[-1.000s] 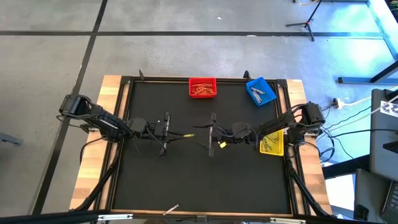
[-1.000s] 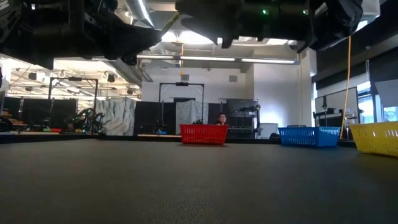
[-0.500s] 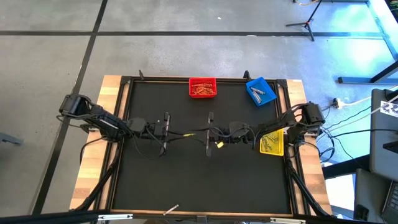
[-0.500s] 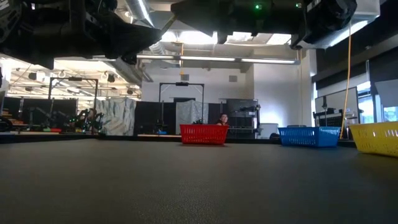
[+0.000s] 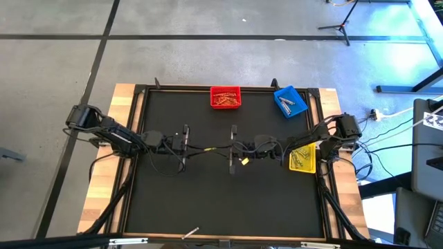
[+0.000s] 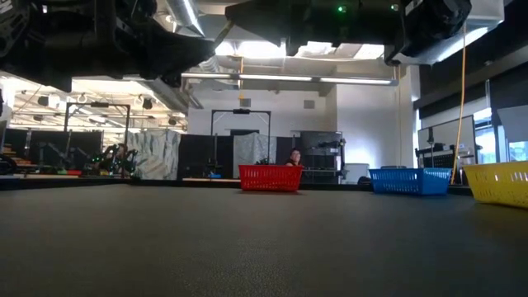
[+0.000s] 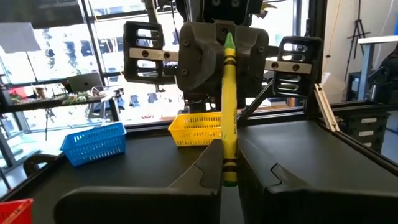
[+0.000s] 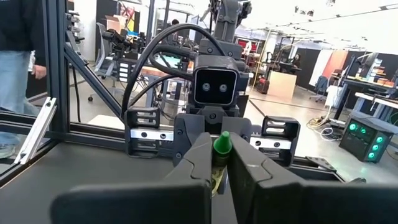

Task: Sort crayons
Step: Put the green crayon into the yellow bin

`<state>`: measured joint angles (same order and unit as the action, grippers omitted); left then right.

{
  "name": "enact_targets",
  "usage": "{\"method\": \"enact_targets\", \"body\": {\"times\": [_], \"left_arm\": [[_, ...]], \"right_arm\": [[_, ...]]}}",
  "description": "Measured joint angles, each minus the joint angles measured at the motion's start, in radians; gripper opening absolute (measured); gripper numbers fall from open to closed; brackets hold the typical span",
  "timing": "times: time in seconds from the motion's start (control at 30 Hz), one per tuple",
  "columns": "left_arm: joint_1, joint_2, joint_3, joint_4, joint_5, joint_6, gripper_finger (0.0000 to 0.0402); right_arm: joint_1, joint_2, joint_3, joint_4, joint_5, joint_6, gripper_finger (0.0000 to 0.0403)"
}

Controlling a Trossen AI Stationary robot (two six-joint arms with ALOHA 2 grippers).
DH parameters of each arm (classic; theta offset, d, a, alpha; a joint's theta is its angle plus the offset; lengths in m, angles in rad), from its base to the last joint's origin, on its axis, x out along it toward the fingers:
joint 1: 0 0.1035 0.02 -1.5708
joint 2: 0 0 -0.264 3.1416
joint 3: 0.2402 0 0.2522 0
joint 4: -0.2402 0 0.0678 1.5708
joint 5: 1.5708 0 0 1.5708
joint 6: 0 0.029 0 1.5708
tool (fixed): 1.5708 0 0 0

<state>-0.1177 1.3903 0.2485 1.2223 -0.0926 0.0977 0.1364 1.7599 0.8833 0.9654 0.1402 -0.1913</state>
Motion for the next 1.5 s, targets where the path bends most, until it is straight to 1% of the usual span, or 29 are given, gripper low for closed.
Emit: {"method": "enact_targets", "body": {"times": [0.07,0.17,0.3,0.4,0.57,0.7,0.77,0.87,1.07,1.13,1.2,1.3,1.43,1.5], "left_arm": [[0.000,0.000,0.000,-0.007,0.001,-0.009,0.0025],[0.000,0.000,0.000,-0.036,-0.008,-0.019,0.0055],[0.000,-0.011,0.001,-0.074,-0.067,-0.019,0.0104],[-0.002,-0.014,0.001,-0.128,-0.126,-0.033,0.0126],[-0.001,-0.019,0.001,-0.216,-0.220,-0.019,0.0132],[0.001,-0.019,0.000,-0.245,-0.251,-0.017,0.0131],[0.001,-0.019,0.000,-0.254,-0.255,-0.017,0.0131],[0.001,-0.019,0.000,-0.252,-0.257,-0.017,0.0131],[0.001,-0.019,0.000,-0.250,-0.257,-0.017,0.0131],[0.001,-0.019,0.000,-0.250,-0.257,-0.017,0.0131],[0.001,-0.019,0.000,-0.251,-0.257,-0.017,0.0131],[0.001,-0.019,0.000,-0.252,-0.257,-0.016,0.0131],[0.002,-0.019,0.000,-0.253,-0.257,-0.016,0.0131],[0.001,-0.019,0.000,-0.252,-0.257,-0.016,0.0131]], "right_arm": [[0.000,0.000,0.002,-0.010,0.000,-0.005,0.0016],[0.000,-0.001,0.002,-0.039,0.018,-0.027,0.0011],[0.000,-0.032,0.002,-0.103,0.081,-0.048,0.0019],[0.000,-0.090,0.002,-0.202,0.170,-0.054,0.0021],[-0.001,-0.238,0.003,-0.484,0.385,-0.054,0.0013],[-0.013,-0.367,0.002,-0.724,0.557,-0.026,0.0021],[-0.035,-0.424,0.002,-0.851,0.609,0.015,0.0021],[-0.086,-0.491,0.002,-1.023,0.640,0.083,0.0015],[-0.234,-0.565,0.002,-1.285,0.632,0.213,0.0021],[-0.277,-0.578,0.002,-1.362,0.608,0.252,0.0021],[-0.300,-0.593,0.002,-1.436,0.562,0.299,0.0019],[-0.301,-0.624,0.002,-1.546,0.489,0.392,0.0016],[-0.300,-0.682,0.002,-1.706,0.345,0.579,0.0023],[-0.300,-0.703,0.002,-1.796,0.297,0.664,0.0024]]}}
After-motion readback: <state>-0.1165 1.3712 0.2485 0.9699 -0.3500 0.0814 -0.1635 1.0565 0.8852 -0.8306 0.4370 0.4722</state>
